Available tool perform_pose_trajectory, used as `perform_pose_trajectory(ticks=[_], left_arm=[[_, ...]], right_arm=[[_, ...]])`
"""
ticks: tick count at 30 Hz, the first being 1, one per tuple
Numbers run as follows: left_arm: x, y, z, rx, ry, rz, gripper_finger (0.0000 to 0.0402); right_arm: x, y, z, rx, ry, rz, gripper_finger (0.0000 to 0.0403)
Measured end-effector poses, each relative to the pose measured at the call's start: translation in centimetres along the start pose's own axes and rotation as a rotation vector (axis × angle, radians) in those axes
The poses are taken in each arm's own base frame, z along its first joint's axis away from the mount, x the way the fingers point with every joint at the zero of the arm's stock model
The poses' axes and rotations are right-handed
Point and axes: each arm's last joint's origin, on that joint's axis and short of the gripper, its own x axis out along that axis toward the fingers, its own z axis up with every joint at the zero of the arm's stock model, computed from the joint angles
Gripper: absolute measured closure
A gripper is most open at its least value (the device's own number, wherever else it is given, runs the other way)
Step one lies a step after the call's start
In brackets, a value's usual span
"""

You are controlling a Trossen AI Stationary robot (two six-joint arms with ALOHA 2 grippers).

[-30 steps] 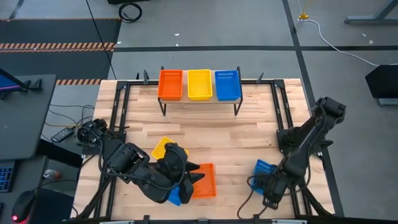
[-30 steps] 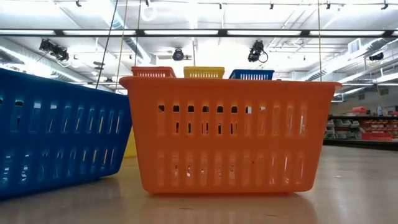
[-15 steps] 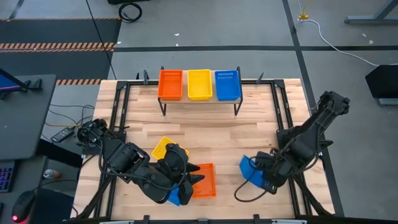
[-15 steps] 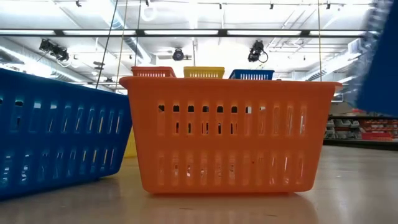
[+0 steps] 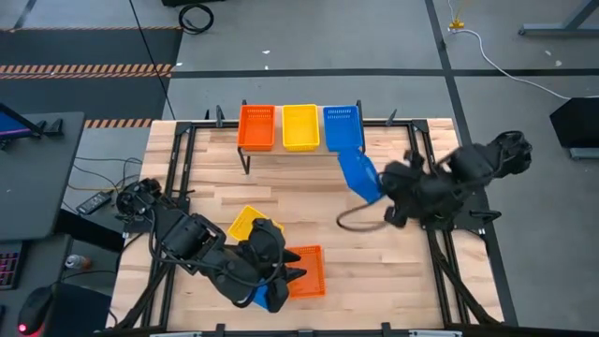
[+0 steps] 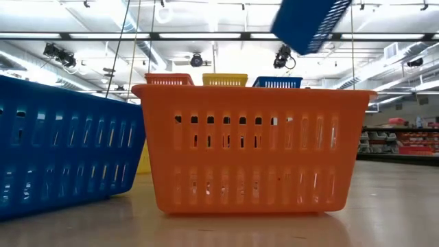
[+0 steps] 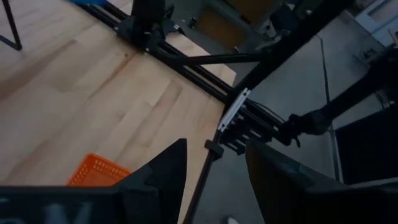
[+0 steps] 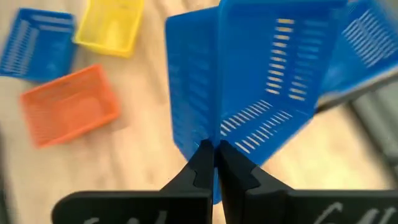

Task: Stack baskets on shelf by color
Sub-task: Stack the right blue bin on top of the blue bin on the shelf

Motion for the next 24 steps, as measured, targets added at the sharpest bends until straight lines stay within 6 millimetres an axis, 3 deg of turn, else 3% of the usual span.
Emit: perform_pose_trajectory(ticks=[8, 14, 24], left_arm=[[0.7, 0.8, 1.1, -0.005, -0.029, 0.034, 0.023], [1.4, 1.7, 2.3, -0.049, -0.075, 0.08, 0.023], [2.3, 2.8, 3.8, -0.085, -0.112, 0.105, 0.023]], right_arm=[[1.8, -2.8, 3.5, -0.27, -0.047, -0.264, 0.0393], [3.7, -5.6, 5.1, -0.416, 0.05, -0.382, 0.0392], [8.4, -9.6, 7.7, -0.425, 0.21, -0.349, 0.0392]])
